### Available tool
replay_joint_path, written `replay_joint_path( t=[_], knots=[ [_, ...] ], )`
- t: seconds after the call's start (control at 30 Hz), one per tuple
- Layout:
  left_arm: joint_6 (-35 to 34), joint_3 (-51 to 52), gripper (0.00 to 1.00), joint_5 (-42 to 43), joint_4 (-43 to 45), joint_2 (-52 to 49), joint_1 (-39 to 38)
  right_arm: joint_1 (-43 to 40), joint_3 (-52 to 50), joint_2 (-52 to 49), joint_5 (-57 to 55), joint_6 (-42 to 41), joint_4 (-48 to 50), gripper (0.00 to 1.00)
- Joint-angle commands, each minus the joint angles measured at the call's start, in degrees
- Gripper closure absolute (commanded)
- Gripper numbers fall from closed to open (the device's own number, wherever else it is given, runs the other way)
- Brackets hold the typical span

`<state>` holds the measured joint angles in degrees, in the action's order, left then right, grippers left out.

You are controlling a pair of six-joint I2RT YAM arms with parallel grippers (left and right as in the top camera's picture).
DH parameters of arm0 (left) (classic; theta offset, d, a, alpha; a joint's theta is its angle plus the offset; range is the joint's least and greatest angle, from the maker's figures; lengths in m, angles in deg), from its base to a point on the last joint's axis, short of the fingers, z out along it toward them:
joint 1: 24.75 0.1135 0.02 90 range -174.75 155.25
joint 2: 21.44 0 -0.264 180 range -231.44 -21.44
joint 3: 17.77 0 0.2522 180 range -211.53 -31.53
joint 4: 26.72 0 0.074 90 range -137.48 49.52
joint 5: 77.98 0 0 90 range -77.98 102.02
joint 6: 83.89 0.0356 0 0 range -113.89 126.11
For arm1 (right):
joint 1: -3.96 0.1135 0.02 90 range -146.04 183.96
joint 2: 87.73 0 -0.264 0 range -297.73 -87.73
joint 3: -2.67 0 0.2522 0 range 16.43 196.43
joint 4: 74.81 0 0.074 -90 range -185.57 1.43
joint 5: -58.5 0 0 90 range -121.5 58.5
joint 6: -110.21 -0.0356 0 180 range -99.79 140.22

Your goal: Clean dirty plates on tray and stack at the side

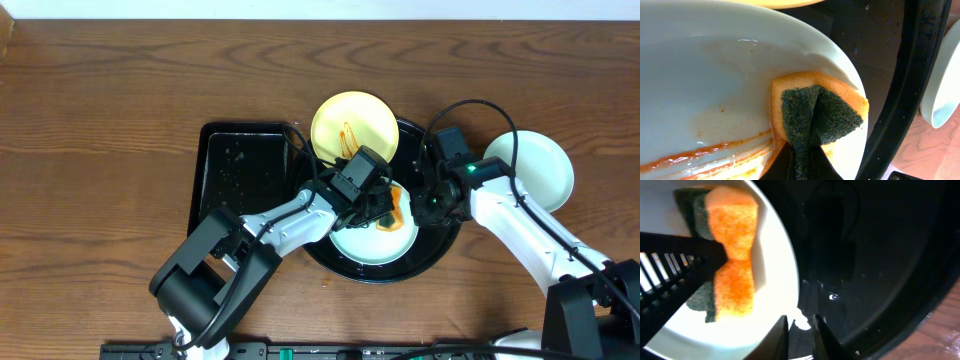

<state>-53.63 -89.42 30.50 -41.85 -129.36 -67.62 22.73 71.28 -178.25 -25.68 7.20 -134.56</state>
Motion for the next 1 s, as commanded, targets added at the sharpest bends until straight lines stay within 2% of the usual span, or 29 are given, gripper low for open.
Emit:
replay_joint_path(
  t=[0.0, 0.53, 0.6, 0.73, 0.97],
  knots=[
    [1.0, -0.3, 0.92, -2.9, -1.2, -0.9, 0.2, -0.3, -0.4, 0.4, 2.2, -0.3, 0.3, 0.83],
    [1.0, -0.3, 0.92, -2.9, -1.2, -0.9, 0.2, -0.3, -1.2, -6.1, 0.0, -1.8, 4.2, 0.82],
    [1.0, -0.3, 0.92, -2.9, -1.2, -0.9, 0.2, -0.3, -1.3, -7.1, 0.0, -1.8, 4.7, 0.84],
    [1.0, -0.3, 0.92, -3.0, -1.3, -0.9, 0.2, -0.3, -1.3, -9.2, 0.0, -2.2, 5.3, 0.99],
    [1.2, -0.3, 0.92, -7.1, -7.6, -0.9, 0.7, -0.4, -1.3, -10.5, -0.9, -2.6, 5.2, 0.99]
  ],
)
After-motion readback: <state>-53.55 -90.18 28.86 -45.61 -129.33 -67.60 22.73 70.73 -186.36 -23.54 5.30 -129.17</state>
